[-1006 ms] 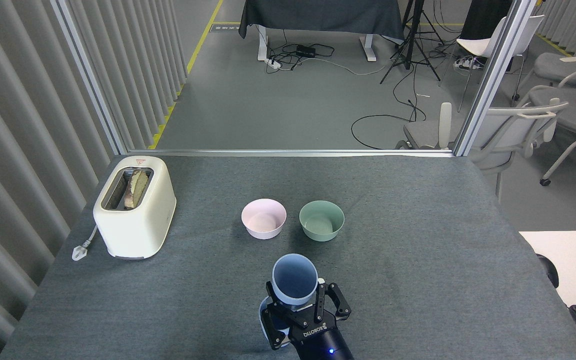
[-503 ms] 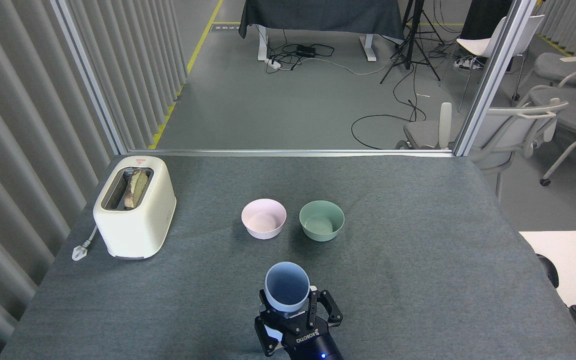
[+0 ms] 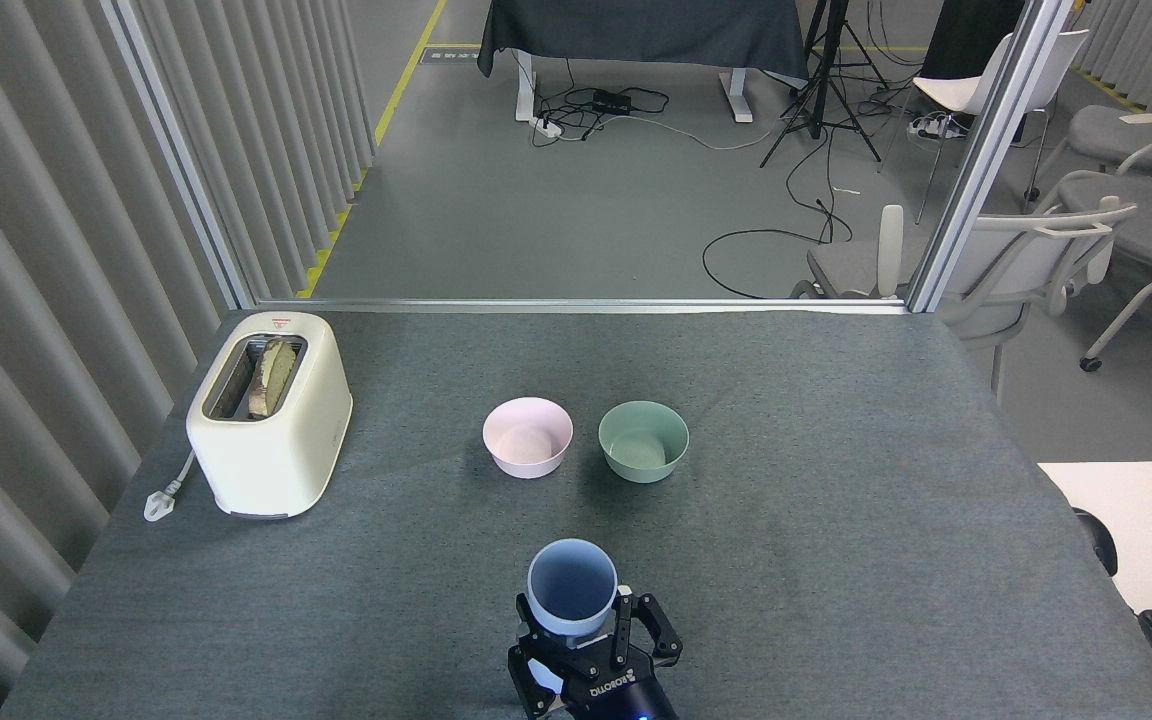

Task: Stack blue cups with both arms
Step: 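Open the right gripper and withdraw it from the stacked cups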

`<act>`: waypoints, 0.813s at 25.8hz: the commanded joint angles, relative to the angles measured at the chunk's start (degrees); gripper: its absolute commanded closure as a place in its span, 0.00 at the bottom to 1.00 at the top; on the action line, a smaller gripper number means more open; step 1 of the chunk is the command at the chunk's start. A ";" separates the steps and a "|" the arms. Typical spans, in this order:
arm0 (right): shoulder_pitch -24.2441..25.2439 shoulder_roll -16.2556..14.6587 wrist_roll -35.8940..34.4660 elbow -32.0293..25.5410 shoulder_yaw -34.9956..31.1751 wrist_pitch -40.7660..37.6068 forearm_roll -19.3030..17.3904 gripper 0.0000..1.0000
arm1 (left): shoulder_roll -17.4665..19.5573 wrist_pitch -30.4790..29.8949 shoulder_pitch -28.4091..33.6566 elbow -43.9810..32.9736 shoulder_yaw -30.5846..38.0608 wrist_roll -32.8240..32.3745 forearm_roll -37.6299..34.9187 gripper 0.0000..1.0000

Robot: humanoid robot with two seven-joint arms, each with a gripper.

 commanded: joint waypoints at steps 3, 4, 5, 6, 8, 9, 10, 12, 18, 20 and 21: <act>0.16 -0.09 -4.67 -1.56 -0.02 0.02 -0.23 0.00 | 0.09 0.01 0.07 -0.05 0.09 -0.05 -0.01 0.00; 0.34 -0.09 -5.46 -2.79 -0.02 -0.07 -0.31 0.00 | 0.09 0.01 0.07 -0.05 0.09 -0.05 -0.01 0.00; 0.52 -0.17 -5.99 -4.46 -0.02 -0.07 -0.40 0.00 | 0.09 0.01 0.07 -0.05 0.09 0.04 -0.01 0.00; 0.52 -0.17 -6.43 -5.77 -0.11 -0.07 -0.49 0.00 | 0.09 0.01 0.07 -0.05 0.09 0.04 -0.01 0.00; 0.25 -0.09 -7.13 -8.32 -0.72 -0.07 -0.58 0.00 | 0.09 0.01 0.07 -0.05 0.09 0.04 -0.01 0.00; -0.01 0.00 -7.13 -9.56 -1.08 0.02 -0.58 0.00 | 0.00 0.01 0.07 -0.05 0.09 0.04 -0.01 0.00; -0.27 -0.17 -6.95 -10.52 -1.69 0.28 -0.58 0.00 | 0.00 0.01 0.07 -0.13 0.09 -0.05 -0.01 0.00; -0.19 -1.23 -6.78 -11.31 -5.38 0.28 -0.66 0.00 | 0.09 0.01 0.16 -0.13 0.09 -0.05 -0.01 0.00; 8.34 -8.52 -7.92 -9.73 -18.83 -5.08 -3.91 0.00 | 0.09 0.01 0.24 -0.22 0.97 -0.05 -0.01 0.00; 12.56 -9.75 -10.12 -9.73 -22.69 -7.62 -6.82 0.00 | 0.09 -0.43 0.07 -0.40 0.97 -0.05 -0.01 0.00; 14.75 -9.75 -11.44 -9.64 -24.54 -8.68 -7.61 0.00 | 0.18 -0.70 -0.02 -0.48 0.97 -0.05 -0.01 0.00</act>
